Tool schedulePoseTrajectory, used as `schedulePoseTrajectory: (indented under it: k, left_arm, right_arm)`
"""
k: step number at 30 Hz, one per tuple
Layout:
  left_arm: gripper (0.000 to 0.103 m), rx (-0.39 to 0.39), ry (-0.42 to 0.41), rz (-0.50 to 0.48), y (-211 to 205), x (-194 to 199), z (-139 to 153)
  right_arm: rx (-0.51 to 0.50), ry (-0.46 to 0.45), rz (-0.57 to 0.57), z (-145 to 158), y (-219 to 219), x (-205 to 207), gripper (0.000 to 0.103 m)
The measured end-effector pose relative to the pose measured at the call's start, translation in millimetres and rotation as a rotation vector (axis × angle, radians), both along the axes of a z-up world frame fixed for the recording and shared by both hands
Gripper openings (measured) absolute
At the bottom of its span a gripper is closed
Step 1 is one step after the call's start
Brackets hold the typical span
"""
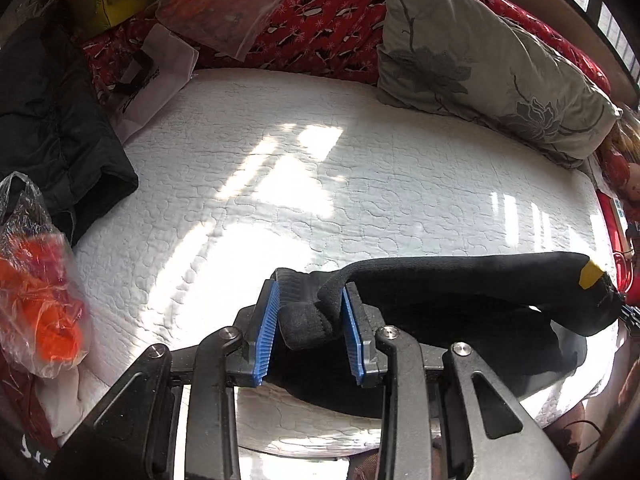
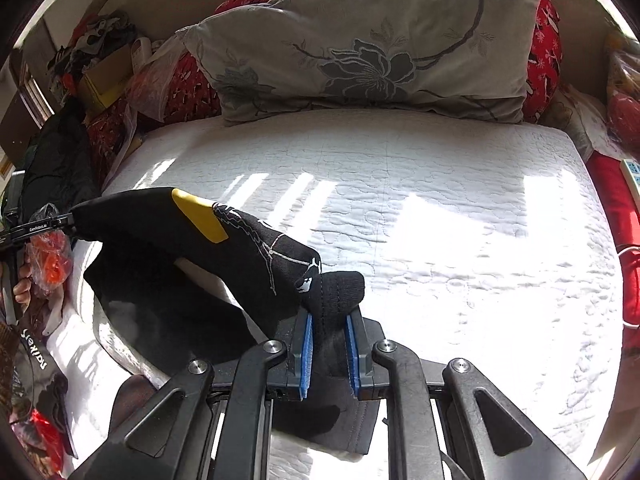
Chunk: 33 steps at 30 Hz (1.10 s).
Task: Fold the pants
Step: 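Lift the hems with both grippers and fold them over toward the waistband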
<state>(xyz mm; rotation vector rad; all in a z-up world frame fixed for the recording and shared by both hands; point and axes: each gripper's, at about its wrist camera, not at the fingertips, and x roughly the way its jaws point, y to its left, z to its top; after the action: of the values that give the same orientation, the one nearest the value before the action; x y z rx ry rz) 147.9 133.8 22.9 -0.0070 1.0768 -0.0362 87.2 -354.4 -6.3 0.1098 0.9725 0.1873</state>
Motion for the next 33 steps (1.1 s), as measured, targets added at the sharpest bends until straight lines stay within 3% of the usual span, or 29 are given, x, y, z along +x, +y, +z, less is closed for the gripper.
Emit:
schedulePoseTrajectory:
  k: [6, 11, 14, 19, 22, 24, 26, 30, 33]
  left_arm:
    - [0.028, -0.033, 0.100, 0.055, 20.2, -37.3, -53.6]
    - [0.028, -0.045, 0.213, 0.122, 40.6, -52.5, -98.2]
    - [0.028, -0.062, 0.225, 0.157, 51.4, -62.1, -101.8]
    - [0.028, -0.172, 0.198, 0.158, 60.1, -82.6, -85.4]
    - [0.029, -0.243, 0.188, 0.141, 50.1, -87.3, -76.2]
    - [0.030, -0.302, 0.197, 0.127, 35.6, -88.1, -74.7]
    - [0.038, -0.345, 0.210, 0.117, 18.3, -83.4, -74.5]
    - [0.042, -0.394, 0.233, 0.118, -10.2, -68.7, -79.4]
    - [0.042, -0.484, 0.271, 0.152, -18.5, -59.2, -90.9]
  right_arm:
    - [-0.034, 0.032, 0.023, -36.6, 13.2, -53.3, 0.014]
    - [-0.125, 0.049, 0.050, -62.0, 25.7, -87.2, 0.022]
    - [-0.200, 0.057, 0.053, -68.8, 31.3, -97.1, 0.039]
    - [-0.182, 0.059, -0.002, -54.1, 13.3, -106.9, 0.049]
    - [-0.096, 0.054, -0.092, -37.5, -8.1, -109.9, 0.056]
    - [0.011, 0.061, -0.150, -30.1, -22.6, -110.2, 0.061]
    - [0.133, 0.080, -0.202, -29.6, -33.8, -110.0, 0.069]
    - [0.356, 0.172, -0.263, -43.0, -41.9, -108.2, 0.069]
    - [0.474, 0.230, -0.306, -53.4, -44.5, -109.8, 0.069]
